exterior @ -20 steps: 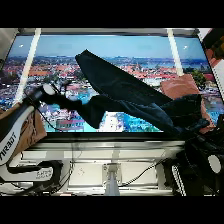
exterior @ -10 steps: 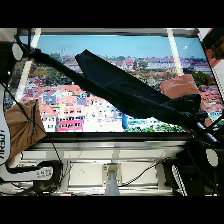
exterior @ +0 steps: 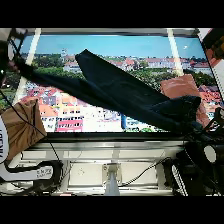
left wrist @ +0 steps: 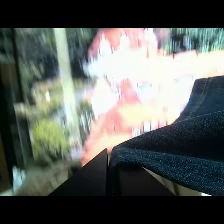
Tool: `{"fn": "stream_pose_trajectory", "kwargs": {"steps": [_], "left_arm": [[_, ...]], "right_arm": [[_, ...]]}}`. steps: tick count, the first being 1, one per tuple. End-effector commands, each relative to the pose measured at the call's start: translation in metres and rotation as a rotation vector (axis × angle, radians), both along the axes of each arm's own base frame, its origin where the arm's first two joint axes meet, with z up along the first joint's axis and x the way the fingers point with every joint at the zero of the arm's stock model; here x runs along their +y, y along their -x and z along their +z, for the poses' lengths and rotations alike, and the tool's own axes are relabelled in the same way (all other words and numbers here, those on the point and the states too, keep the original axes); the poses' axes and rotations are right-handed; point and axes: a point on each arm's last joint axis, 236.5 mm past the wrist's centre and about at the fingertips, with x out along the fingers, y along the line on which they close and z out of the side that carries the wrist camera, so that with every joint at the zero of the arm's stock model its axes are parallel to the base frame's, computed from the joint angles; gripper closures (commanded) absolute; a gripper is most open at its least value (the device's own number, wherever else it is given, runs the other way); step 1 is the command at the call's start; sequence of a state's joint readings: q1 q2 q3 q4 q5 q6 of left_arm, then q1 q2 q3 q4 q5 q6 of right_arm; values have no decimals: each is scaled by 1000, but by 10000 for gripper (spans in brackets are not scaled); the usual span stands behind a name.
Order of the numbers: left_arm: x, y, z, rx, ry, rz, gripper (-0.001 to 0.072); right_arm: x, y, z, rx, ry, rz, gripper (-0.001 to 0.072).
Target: Fold the clothes and pants, and hang the long-sleeved shirts on hangers.
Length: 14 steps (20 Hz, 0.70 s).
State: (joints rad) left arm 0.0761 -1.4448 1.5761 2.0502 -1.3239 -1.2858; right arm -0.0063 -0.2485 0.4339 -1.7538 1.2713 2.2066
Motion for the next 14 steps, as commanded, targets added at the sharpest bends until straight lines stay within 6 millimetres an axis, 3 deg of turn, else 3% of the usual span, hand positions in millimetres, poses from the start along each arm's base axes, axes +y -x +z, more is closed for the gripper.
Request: {"fn": "stream_pose_trajectory", "kwargs": {"steps": [1, 3, 4, 6, 7, 10, 11, 14], "left_arm": [[10, 87, -61, 347, 69, 154, 673], [8, 114, -96, 464, 96, 169, 669], [6, 123, -110, 518, 100, 159, 578], [5, 133, -130, 598, 105, 153, 104], [6, 133, -136, 614, 101, 152, -3], [8, 123, -144, 591, 96, 132, 35], [9, 113, -146, 553, 93, 114, 150], [11, 76, -151, 394, 87, 79, 159]], "right_arm": [[-1, 34, -15, 156, -9, -27, 677], [0, 32, -14, 147, -10, -24, 677], [0, 32, -14, 147, -10, -25, 676], [0, 32, -14, 147, -9, -25, 676], [0, 32, -14, 147, -9, -25, 676], [-1, 32, -14, 148, -9, -25, 677], [-1, 32, -14, 146, -7, -25, 676], [-2, 29, -13, 133, 0, -25, 677]]}}
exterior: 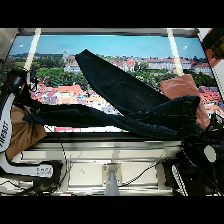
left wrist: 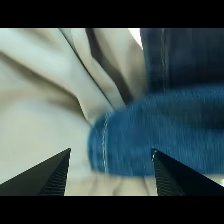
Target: Fold the clothes and pants, and hang the long-sleeved shirts on hangers.
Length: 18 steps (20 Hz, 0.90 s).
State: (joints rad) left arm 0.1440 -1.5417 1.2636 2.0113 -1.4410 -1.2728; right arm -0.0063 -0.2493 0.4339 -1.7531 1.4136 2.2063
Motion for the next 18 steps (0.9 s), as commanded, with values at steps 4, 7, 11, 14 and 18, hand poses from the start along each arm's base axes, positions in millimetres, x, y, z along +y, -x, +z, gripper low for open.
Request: {"fn": "stream_pose_trajectory", "kwargs": {"steps": [4, 7, 11, 14, 18], "left_arm": [[-13, -86, -10, -426, 89, 117, 181], [-41, -87, -22, -423, 341, 296, 199], [-22, -67, -34, -361, 425, 434, 36], [-29, -49, -42, -263, 483, 381, 38], [-51, -45, -53, -204, 582, 371, 67]], "right_arm": [[-1, -9, 4, -41, 7, 7, 676], [-3, -10, 4, -45, 17, 6, 676], [-12, -10, 6, -45, 55, 0, 676], [-12, -14, 8, -63, 59, 3, 676], [-12, -20, 11, -92, 59, 10, 676]]}}
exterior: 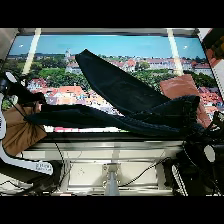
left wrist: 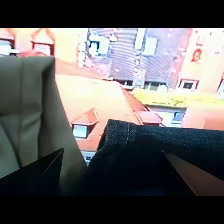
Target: Fold the clothes and pants, and hang the long-sleeved shirts on hangers.
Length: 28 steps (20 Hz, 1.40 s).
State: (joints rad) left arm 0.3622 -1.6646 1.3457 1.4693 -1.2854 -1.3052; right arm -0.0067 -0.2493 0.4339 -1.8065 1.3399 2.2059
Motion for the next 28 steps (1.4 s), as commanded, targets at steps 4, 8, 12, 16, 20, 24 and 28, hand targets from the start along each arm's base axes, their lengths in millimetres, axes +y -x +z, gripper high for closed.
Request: {"fn": "stream_pose_trajectory", "kwargs": {"steps": [4, 8, 12, 16, 20, 24, 28], "left_arm": [[-51, 4, -11, 37, 231, -55, 67], [-60, 24, -9, 121, 274, -99, 165], [-54, 8, -14, 55, 240, -91, 449], [-43, -31, -14, -92, 166, -75, 672], [-22, -122, 50, -412, 26, -91, 673], [-11, -209, 184, -817, -121, -113, 674], [-13, -208, 274, -957, -173, -141, 673]], "right_arm": [[0, -4, 2, -20, 1, 5, 676], [1, -5, 2, -23, -1, 6, 676], [1, -6, 2, -25, -1, 6, 676], [2, -17, 8, -77, 2, 19, 676], [-3, -43, 23, -189, 41, 44, 677], [-3, -81, 29, -242, 67, 85, 677], [-4, -110, 58, -237, 85, 105, 677]]}}
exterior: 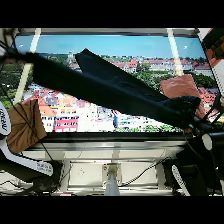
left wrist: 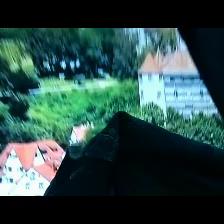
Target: Fold the clothes and pants, and hang the long-sleeved shirts on hangers.
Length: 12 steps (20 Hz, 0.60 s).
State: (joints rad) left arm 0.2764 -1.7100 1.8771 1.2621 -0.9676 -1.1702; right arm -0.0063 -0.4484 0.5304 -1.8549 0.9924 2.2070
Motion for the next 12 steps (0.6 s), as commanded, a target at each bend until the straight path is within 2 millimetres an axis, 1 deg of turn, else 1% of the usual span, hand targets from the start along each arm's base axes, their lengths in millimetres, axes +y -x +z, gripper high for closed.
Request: {"fn": "stream_pose_trajectory", "kwargs": {"steps": [1, 2, 3, 5, 6, 7, 8, 9, 10, 12], "left_arm": [[4, 12, 64, -70, -90, -7, 673], [14, 35, 51, 41, -146, -4, 674], [26, 66, 29, 205, -187, 21, 674], [45, 134, -9, 529, -178, 139, 673], [47, 158, -23, 641, -161, 169, 673], [44, 177, -38, 733, -140, 163, 673], [40, 191, -54, 807, -124, 153, 673], [35, 206, -71, 882, -108, 142, 673], [30, 225, -89, 974, -89, 128, 673], [17, 280, -122, 1214, -52, 43, 673]], "right_arm": [[-3, -19, 22, 19, 35, 24, 677], [-5, -11, 23, 65, 45, 25, 677], [-7, 1, 22, 120, 50, 20, 677], [-10, 31, 12, 262, 59, 13, 677], [-10, 47, 5, 338, 53, 3, 676], [-10, 61, 0, 400, 43, -10, 676], [-9, 72, -3, 446, 32, -19, 676], [-7, 81, -6, 486, 23, -17, 676], [-5, 87, -7, 514, 21, -2, 676], [-4, 96, -13, 562, 22, 7, 676]]}}
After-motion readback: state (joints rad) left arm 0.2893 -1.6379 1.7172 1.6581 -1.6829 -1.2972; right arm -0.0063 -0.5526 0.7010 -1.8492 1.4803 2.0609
